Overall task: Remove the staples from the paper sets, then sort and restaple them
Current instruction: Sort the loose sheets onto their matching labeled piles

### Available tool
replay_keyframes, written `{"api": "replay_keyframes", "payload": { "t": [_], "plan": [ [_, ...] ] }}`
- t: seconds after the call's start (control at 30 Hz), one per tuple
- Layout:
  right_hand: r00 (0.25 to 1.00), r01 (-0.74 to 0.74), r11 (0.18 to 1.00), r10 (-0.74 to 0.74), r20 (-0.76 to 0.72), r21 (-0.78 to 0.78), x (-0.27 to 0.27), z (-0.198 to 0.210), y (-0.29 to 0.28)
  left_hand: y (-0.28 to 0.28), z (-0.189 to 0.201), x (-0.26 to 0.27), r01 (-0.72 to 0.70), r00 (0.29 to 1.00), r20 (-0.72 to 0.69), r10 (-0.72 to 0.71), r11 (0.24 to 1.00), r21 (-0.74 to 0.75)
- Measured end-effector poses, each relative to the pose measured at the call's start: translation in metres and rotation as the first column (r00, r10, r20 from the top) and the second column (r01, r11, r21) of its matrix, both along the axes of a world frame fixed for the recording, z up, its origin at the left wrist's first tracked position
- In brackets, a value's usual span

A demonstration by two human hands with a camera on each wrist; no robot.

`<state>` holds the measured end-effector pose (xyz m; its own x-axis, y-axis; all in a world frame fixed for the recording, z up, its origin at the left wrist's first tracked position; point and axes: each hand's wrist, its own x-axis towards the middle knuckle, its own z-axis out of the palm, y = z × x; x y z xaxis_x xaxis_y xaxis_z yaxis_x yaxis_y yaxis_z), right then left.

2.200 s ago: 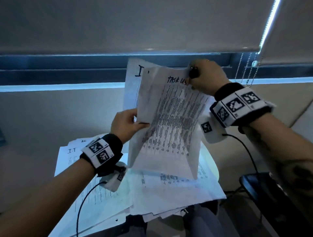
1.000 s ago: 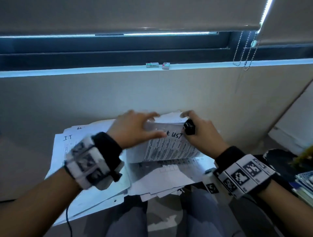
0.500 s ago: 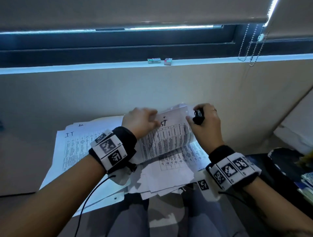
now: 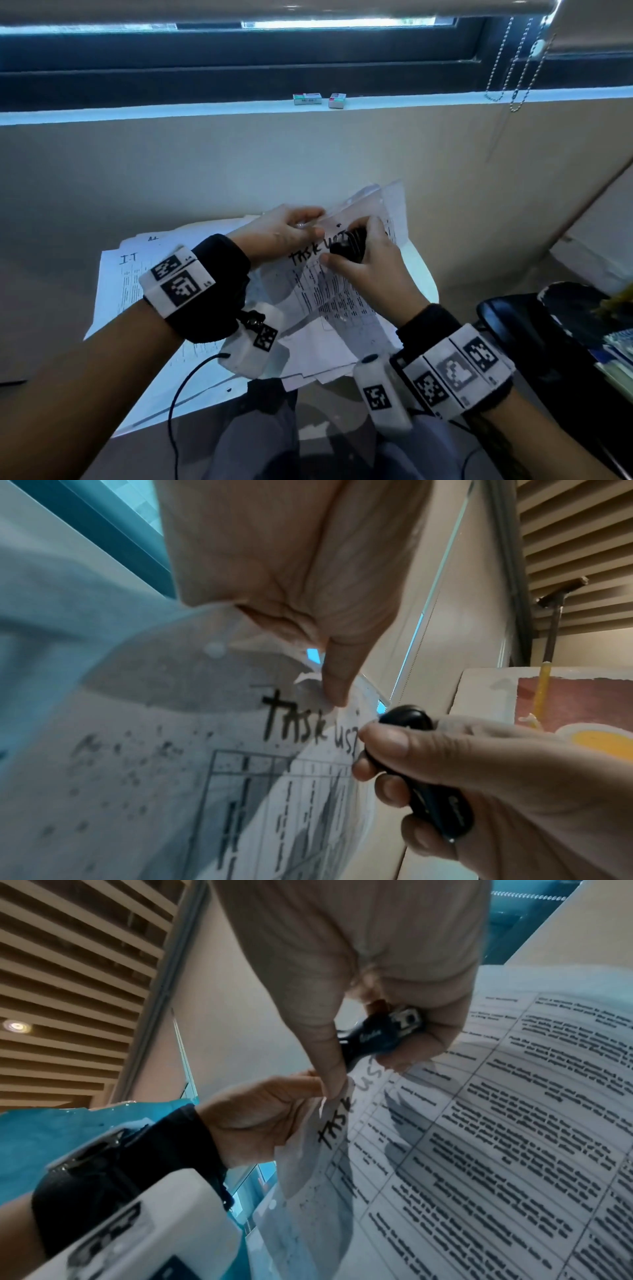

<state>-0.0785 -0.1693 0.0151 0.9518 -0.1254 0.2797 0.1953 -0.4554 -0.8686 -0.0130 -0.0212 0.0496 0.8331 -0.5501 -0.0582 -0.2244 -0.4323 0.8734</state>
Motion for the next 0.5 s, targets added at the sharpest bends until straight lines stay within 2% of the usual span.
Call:
{"api": "replay_keyframes", "payload": {
  "t": [0.1, 0.2, 0.4, 0.5],
  "plan": [
    [1.0, 0.014, 1.0, -0.013, 0.028, -0.027, -0.003, -0.002, 0.004, 0.002, -0.001, -0.003, -0.011, 1.0, -0.006, 0.011, 0.999, -0.04],
    [0.999, 0.04, 0.999, -0.041, 0.029, 0.019, -0.005, -0.006, 0.006, 0.002, -0.003, -0.003, -0.04, 0.995, 0.091, 0.045, 0.998, -0.054],
    [0.998, 0.06, 0.996, -0.062, 0.017, 0.069, -0.008, -0.014, 0.013, -0.008, -0.008, 0.004, -0.139, 0.941, 0.319, 0.112, 0.988, 0.063],
    [0.997, 0.075, 0.993, -0.076, 0.009, 0.094, -0.01, -0.016, 0.014, -0.01, -0.007, 0.005, -0.155, 0.935, 0.335, 0.117, 0.984, 0.089]
  ]
}}
